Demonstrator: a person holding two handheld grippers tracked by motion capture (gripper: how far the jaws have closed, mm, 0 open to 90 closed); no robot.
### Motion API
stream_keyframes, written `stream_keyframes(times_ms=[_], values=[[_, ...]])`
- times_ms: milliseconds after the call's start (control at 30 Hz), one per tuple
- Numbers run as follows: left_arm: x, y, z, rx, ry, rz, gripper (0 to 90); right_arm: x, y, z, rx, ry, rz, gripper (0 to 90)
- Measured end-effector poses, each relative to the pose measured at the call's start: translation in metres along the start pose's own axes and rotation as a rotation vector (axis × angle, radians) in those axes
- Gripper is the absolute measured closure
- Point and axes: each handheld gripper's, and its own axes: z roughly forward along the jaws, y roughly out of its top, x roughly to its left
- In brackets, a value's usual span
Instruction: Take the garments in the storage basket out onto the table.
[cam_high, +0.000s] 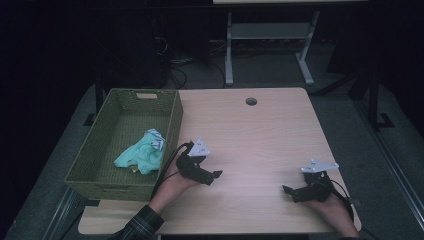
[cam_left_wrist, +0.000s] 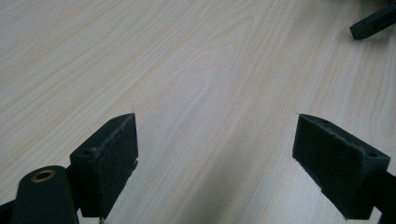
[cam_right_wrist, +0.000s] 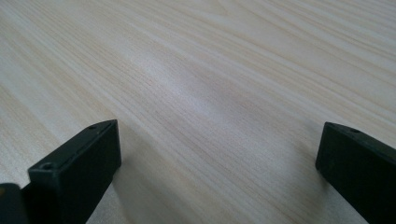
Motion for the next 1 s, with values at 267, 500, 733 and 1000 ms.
stream_keyframes(times_ms=[267,500,733,1000], values=[[0.000,0.005,-0.004,-0.008,-0.004,0.012,13.4,0.000,0.000,0.000,0.001,0.002,0.002,0.0],[0.001,0.009,-0.007,-0.014,-0.020,0.013,13.4,0.000,0.000,0.000,0.000,0.000,0.001,0.0],[0.002,0.015,-0.012,-0.034,-0.021,0.020,13.4,0.000,0.000,0.000,0.000,0.000,0.001,0.0],[0.006,0.023,-0.019,-0.045,-0.028,0.037,13.4,0.000,0.000,0.000,0.000,0.000,0.000,0.0]])
